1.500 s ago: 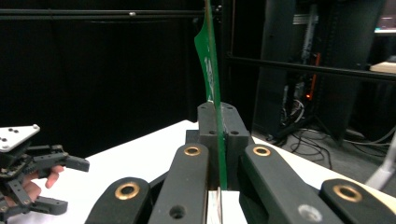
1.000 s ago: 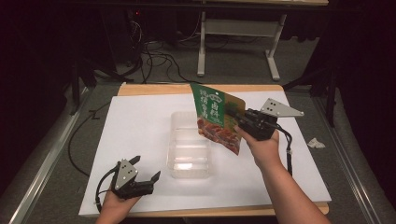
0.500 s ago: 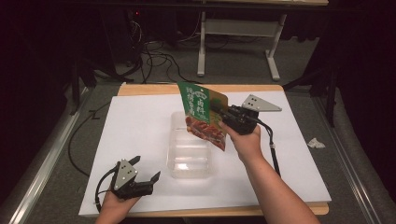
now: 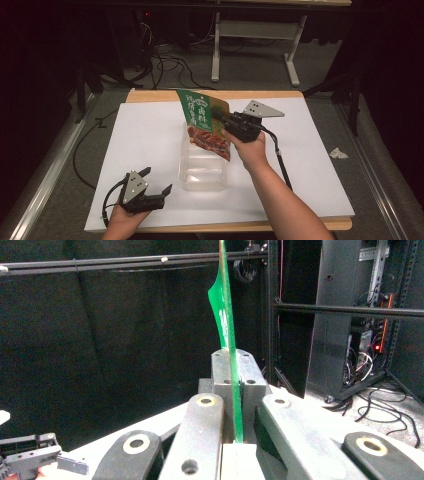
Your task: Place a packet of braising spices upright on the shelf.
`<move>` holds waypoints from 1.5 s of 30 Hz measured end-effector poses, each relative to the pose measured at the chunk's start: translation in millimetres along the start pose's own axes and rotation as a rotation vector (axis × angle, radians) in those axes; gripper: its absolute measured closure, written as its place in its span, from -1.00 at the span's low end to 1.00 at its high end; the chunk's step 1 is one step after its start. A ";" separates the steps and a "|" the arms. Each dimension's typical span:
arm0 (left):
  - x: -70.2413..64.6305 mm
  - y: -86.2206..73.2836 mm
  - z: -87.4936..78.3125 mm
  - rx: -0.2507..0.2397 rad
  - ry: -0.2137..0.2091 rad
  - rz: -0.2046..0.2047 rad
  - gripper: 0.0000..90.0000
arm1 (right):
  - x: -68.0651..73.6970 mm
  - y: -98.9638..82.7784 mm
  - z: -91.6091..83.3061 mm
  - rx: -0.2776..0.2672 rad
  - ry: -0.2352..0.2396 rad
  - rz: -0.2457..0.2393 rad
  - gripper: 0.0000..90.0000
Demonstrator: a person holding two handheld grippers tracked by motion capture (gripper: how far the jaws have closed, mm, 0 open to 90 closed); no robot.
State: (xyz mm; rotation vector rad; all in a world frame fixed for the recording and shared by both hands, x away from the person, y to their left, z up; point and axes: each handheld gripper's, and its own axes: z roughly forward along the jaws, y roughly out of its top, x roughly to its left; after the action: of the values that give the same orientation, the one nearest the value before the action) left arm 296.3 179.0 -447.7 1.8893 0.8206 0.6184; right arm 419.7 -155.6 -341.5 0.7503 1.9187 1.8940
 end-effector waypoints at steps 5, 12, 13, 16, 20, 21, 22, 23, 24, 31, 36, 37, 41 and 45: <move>-0.5 -0.1 0.7 0.005 -0.003 0.007 -0.73 | -1.6 -3.5 8.2 0.012 0.003 0.000 1.00; -0.3 -0.3 0.1 0.000 -0.002 0.002 -0.73 | -1.9 -6.4 15.1 0.009 0.011 -0.003 1.00; -0.2 -0.5 0.2 0.001 -0.001 0.003 -0.73 | -1.5 -7.0 16.0 0.005 0.012 -0.003 1.00; 0.0 -0.6 0.4 0.005 -0.003 0.003 -0.73 | 0.3 -7.9 17.0 0.007 0.011 -0.019 1.00; -0.6 -0.7 0.8 0.007 -0.005 0.004 -0.73 | 0.4 -8.6 18.4 0.009 0.011 -0.028 1.00; -0.5 -0.7 0.8 0.007 -0.005 0.004 -0.73 | 0.2 -9.7 19.1 0.020 0.008 -0.027 1.00; -0.4 -0.7 0.8 0.007 -0.004 0.004 -0.73 | -0.6 -11.1 20.4 0.029 0.007 -0.030 1.00; -0.4 -0.7 0.7 0.005 -0.003 0.002 -0.73 | -1.6 -14.6 22.6 0.045 0.001 -0.030 1.00; -0.4 -0.7 0.7 0.005 -0.003 0.002 -0.73 | -1.6 -14.6 22.6 0.045 0.001 -0.030 1.00; -0.3 -1.1 0.9 0.004 -0.003 0.004 -0.73 | -3.9 -21.9 24.3 0.018 -0.005 -0.008 1.00; -0.4 -0.9 0.8 0.006 -0.005 0.005 -0.73 | -3.5 -24.6 25.8 0.042 -0.021 -0.019 1.00; -0.5 -0.8 0.8 0.007 -0.005 0.007 -0.73 | -3.3 -26.4 26.3 0.044 -0.022 -0.020 1.00; -1.0 -0.8 1.2 0.008 -0.005 0.010 -0.73 | -6.9 -34.8 21.9 0.032 -0.023 -0.004 1.00; -1.6 -1.0 1.7 0.011 -0.011 0.009 -0.73 | -9.6 -39.3 15.0 0.048 -0.043 -0.012 1.00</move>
State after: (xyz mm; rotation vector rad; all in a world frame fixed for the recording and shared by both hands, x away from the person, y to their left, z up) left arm 296.2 177.2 -449.5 1.9054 0.8101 0.6093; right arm 431.1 -148.0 -382.4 0.7854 1.9444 1.8158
